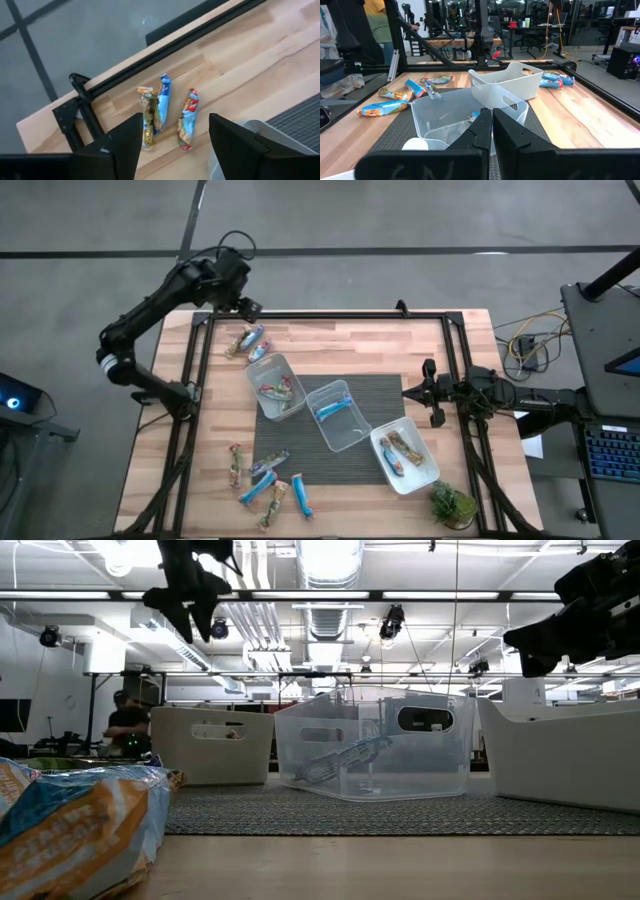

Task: Pick and place Granola Bars by type
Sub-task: Put the yellow granola bar into the white bin

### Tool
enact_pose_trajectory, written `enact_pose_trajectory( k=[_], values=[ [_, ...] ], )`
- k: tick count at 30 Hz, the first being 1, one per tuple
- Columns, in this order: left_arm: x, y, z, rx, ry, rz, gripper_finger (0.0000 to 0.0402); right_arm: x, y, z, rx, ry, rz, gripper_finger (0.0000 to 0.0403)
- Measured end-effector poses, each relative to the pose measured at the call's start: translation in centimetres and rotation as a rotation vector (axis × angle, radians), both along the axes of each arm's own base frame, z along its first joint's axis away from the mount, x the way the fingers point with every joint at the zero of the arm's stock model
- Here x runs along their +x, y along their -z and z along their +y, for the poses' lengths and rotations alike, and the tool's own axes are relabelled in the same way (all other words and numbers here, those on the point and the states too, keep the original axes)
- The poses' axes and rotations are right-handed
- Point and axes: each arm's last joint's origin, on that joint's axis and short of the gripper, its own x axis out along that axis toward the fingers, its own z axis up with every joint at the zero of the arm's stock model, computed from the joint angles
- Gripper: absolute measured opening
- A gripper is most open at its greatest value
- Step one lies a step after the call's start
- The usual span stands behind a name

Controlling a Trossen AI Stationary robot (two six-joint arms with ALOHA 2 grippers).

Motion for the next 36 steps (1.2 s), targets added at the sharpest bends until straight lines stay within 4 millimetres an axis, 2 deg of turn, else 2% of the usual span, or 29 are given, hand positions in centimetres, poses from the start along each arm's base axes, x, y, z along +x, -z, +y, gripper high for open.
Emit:
enact_pose_trajectory(
  k=[4, 10, 15, 27, 36],
  values=[
    [0.4, 1.1, 1.1, -0.036, -0.015, 0.042, 0.0209, 0.0, 0.0, 0.0, 0.000, 0.000, 0.000, 0.0008],
    [0.9, 2.1, 2.0, -0.048, 0.085, 0.128, 0.0209, 0.0, 0.0, 0.0, 0.000, 0.001, 0.000, 0.0009],
    [1.1, 3.9, 2.7, -0.087, 0.094, 0.175, 0.0209, 0.0, 0.0, 0.0, 0.000, 0.000, 0.000, 0.0008],
    [0.3, 7.9, 3.2, -0.162, 0.045, 0.228, 0.0209, 0.0, 0.0, 0.0, 0.000, 0.000, 0.000, 0.0008],
    [-0.9, 8.4, 4.2, -0.166, -0.051, 0.200, 0.0209, 0.0, 0.0, 0.0, 0.000, 0.000, 0.000, 0.0009]
  ],
)
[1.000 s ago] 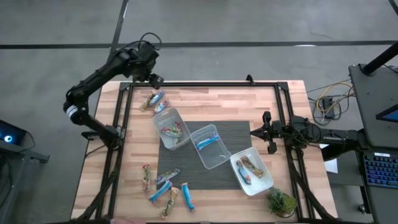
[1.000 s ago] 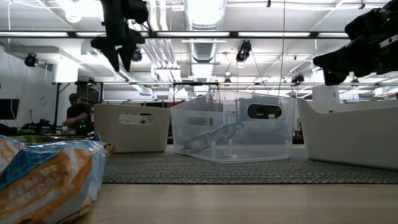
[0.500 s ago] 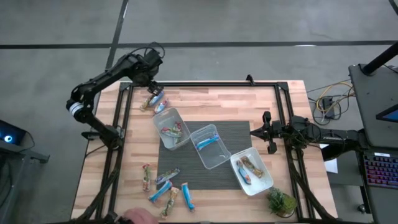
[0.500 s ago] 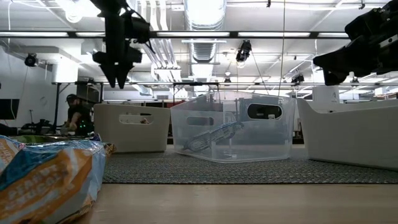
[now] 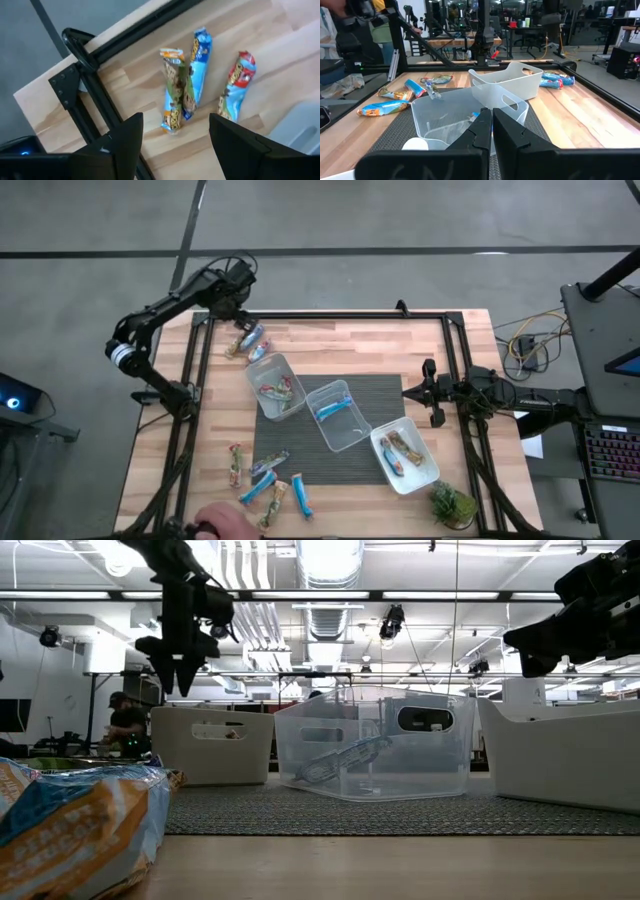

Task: Pick and place Granola Bars by type
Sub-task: Put the yellow granola bar into the white bin

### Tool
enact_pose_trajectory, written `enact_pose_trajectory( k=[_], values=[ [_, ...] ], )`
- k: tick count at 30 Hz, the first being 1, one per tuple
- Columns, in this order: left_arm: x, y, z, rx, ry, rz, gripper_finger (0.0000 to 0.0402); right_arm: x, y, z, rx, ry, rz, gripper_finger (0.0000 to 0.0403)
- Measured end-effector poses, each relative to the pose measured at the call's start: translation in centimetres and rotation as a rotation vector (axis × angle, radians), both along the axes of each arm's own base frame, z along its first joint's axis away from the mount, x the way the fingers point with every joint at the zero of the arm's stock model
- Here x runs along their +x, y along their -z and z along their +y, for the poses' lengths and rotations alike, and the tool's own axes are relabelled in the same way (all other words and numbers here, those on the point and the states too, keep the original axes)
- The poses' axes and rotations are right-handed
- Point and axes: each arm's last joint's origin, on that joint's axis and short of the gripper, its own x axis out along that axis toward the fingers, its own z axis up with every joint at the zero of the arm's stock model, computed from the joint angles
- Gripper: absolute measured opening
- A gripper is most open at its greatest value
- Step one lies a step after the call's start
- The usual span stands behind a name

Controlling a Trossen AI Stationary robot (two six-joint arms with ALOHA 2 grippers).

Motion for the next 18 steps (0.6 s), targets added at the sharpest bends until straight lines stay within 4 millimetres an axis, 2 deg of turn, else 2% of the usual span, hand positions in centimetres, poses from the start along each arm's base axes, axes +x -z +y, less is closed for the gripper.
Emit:
enact_pose_trajectory(
  k=[6, 18],
  values=[
    [-0.4, 0.1, 0.9, -0.018, -0.063, -0.086, 0.0209, 0.0, 0.0, 0.0, 0.000, 0.000, 0.000, 0.0009],
    [0.6, 3.9, 3.2, -0.143, -0.093, -0.036, 0.0209, 0.0, 0.0, 0.0, 0.000, 0.000, 0.000, 0.0009]
  ],
)
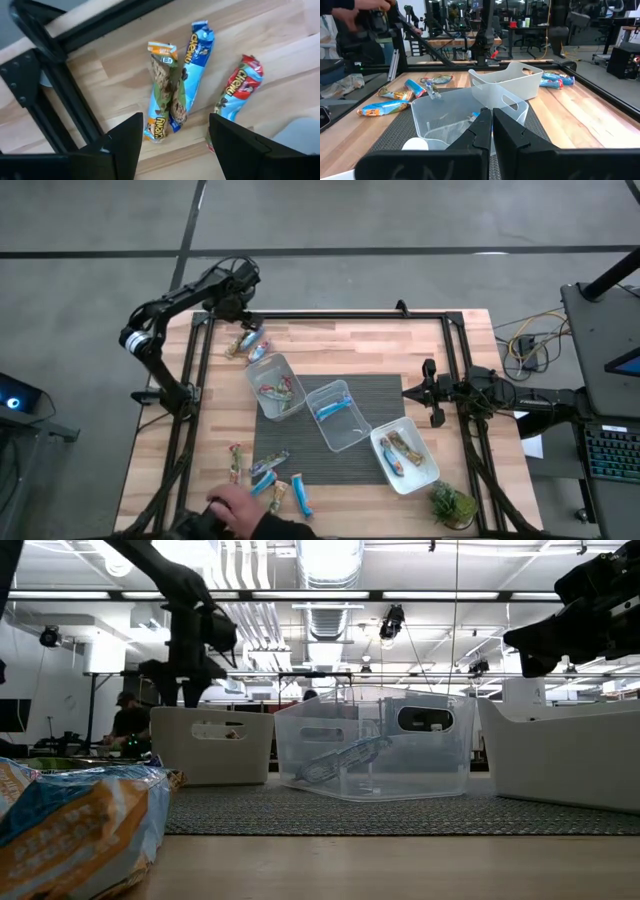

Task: Pick and place Granola Bars by type
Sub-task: Put the yellow granola bar into the white bin

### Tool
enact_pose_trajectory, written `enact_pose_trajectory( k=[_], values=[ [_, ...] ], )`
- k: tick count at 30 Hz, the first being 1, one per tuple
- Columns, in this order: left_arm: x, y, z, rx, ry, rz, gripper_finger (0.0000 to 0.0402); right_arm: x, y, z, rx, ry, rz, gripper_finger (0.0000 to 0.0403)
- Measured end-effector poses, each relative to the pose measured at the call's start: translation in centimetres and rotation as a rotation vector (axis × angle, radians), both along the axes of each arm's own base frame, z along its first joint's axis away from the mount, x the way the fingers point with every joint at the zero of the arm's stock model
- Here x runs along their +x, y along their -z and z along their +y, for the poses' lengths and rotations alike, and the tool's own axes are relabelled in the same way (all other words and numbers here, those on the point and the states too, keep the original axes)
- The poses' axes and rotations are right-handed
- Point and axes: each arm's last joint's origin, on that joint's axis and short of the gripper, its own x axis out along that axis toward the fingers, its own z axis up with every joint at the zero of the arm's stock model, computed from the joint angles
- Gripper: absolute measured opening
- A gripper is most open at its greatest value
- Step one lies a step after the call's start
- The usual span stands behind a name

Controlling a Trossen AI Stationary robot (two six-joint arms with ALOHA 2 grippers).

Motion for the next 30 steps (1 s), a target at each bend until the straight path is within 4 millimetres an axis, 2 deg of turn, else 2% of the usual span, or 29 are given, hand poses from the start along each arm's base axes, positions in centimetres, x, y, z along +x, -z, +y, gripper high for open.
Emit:
enact_pose_trajectory(
  k=[7, 15, 21, 30],
  values=[
    [0.5, 2.1, 1.0, -0.062, 0.000, 0.034, 0.0209, 0.0, 0.0, 0.0, 0.000, 0.000, 0.000, 0.0008],
    [-0.2, 2.8, 1.8, -0.076, -0.011, 0.042, 0.0209, 0.0, 0.0, 0.0, 0.000, 0.000, 0.000, 0.0009],
    [-1.1, 4.3, 1.4, -0.077, -0.032, 0.042, 0.0209, 0.0, 0.0, 0.0, 0.000, 0.000, 0.000, 0.0008],
    [-1.3, 6.4, 1.4, -0.038, -0.044, 0.013, 0.0209, 0.0, 0.0, 0.0, 0.000, 0.000, 0.000, 0.0009]
  ],
)
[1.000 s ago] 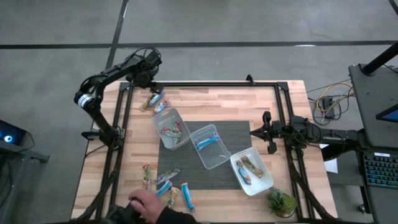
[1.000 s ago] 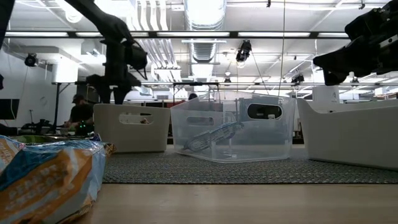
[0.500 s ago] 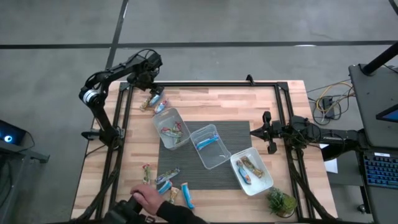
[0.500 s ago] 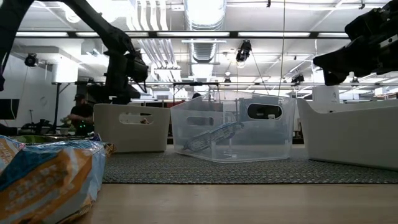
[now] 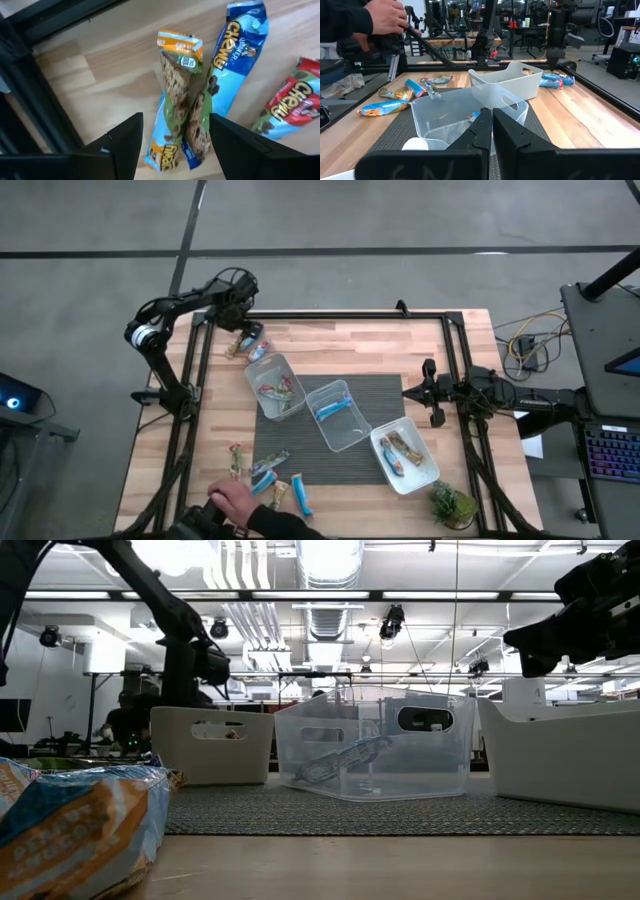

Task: Pick and place Granola Bars by type
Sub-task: Put the yellow granola bar into the white bin

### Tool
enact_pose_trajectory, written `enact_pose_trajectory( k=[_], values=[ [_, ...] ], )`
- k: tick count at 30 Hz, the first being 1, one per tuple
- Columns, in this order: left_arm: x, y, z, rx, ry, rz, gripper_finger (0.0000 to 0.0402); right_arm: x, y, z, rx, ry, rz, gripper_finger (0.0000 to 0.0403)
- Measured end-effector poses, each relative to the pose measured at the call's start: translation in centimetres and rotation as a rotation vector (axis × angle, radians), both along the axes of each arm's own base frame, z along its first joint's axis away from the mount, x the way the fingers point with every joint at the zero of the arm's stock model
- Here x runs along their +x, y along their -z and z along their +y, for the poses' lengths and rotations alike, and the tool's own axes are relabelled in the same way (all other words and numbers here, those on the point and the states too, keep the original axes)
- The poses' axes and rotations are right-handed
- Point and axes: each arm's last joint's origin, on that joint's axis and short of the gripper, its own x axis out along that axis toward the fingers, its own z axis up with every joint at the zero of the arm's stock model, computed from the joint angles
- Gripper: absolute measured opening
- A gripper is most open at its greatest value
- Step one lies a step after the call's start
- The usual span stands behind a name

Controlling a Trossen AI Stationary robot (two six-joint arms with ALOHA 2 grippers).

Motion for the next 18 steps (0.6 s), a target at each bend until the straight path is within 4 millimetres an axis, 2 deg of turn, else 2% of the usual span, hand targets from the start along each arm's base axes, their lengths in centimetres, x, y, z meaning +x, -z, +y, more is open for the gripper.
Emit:
enact_pose_trajectory(
  k=[6, 18],
  values=[
    [-0.3, 1.0, -0.1, 0.010, -0.007, -0.008, 0.0209, 0.0, 0.0, 0.0, 0.000, 0.000, 0.000, 0.0008],
    [-0.6, 1.7, 0.1, 0.033, -0.017, -0.017, 0.0209, 0.0, 0.0, 0.0, 0.000, 0.001, 0.000, 0.0008]
  ],
)
